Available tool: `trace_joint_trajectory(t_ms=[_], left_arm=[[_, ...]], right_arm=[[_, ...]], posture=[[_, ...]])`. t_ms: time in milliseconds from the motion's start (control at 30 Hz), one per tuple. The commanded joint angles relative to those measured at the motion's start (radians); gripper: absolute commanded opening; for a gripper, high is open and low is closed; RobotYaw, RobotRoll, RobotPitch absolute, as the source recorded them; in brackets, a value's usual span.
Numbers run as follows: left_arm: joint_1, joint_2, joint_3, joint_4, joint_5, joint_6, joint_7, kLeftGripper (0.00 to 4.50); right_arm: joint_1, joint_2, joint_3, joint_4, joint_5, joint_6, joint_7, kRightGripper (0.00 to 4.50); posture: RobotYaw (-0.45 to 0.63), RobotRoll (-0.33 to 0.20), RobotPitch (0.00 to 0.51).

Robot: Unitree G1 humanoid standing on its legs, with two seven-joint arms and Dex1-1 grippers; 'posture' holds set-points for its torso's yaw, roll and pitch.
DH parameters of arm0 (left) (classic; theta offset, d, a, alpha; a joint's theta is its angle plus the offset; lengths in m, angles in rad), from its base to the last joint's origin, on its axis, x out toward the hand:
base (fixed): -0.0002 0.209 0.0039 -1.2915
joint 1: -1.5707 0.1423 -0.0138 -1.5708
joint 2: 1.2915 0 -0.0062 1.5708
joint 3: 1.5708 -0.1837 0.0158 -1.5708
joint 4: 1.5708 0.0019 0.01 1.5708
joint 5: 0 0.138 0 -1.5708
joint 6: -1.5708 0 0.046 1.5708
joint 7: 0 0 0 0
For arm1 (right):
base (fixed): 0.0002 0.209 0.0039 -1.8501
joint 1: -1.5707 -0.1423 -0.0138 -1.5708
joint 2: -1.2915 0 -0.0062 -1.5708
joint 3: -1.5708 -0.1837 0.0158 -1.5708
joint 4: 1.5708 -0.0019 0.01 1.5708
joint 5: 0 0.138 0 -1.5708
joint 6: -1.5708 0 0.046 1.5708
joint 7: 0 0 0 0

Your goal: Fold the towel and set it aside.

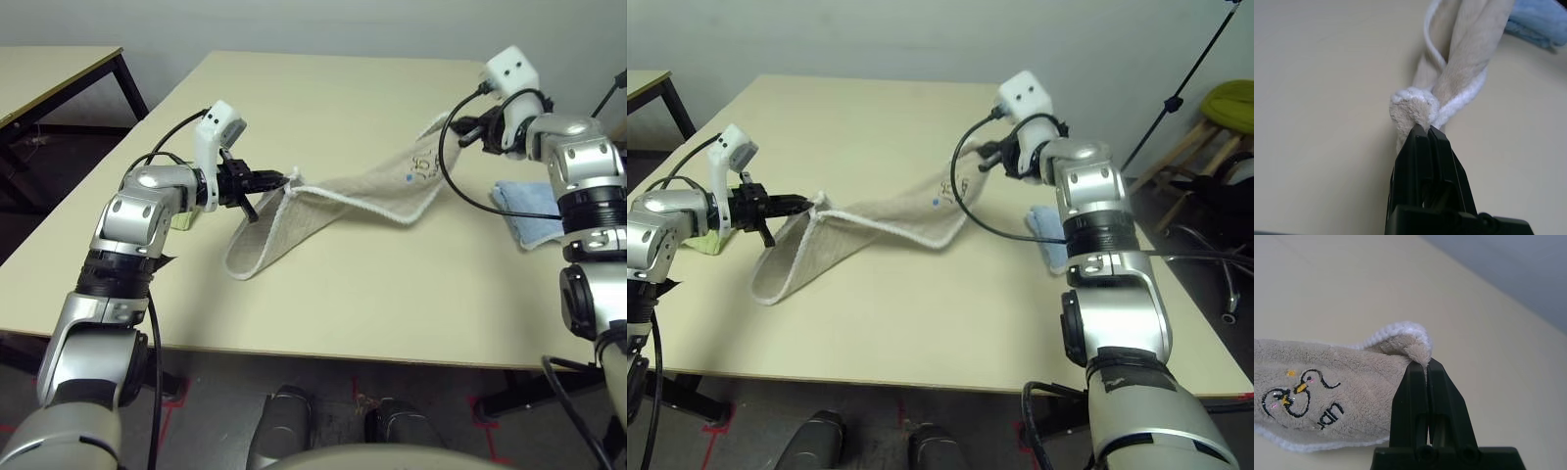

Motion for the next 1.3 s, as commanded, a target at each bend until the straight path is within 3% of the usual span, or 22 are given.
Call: trace_joint_trajectory(t_ms=[33,333,433,667,800,1000,1300], left_arm=[[0.049,0.014,-0.041,0.002,0.032,-0.056,-0.052,0.02],[0.277,0.029,-0.083,-0.165,0.007,0.034,-0.106,0.02],[0.309,0.025,-0.061,-0.178,0.015,0.051,-0.073,0.75],[0.380,0.053,-0.005,-0.140,0.056,-0.010,0.020,3.14],[0.404,0.028,0.018,-0.180,0.055,-0.038,0.076,4.46],[0.422,-0.081,-0.020,-0.314,0.086,-0.058,0.197,4.46],[0.428,-0.115,-0.149,-0.384,0.213,-0.072,0.263,4.46]], right_arm=[[-0.003,0.005,-0.012,0.017,0.011,-0.038,-0.002,0.00],[0.073,0.001,-0.001,-0.113,0.054,-0.050,0.091,0.00],[0.085,-0.003,0.000,-0.148,0.060,-0.040,0.106,0.00],[0.107,-0.013,-0.003,-0.231,0.069,0.000,0.125,0.00],[0.115,-0.016,-0.005,-0.254,0.072,0.015,0.124,0.00],[0.122,-0.014,-0.005,-0.272,0.075,0.027,0.120,0.00],[0.124,-0.014,-0.008,-0.278,0.079,0.029,0.114,0.00]], posture=[[0.15,0.000,0.041],[0.15,0.000,0.049],[0.15,0.000,0.051],[0.13,0.000,0.057],[0.13,0.000,0.061],[0.13,0.000,0.059],[0.12,0.000,0.055]])
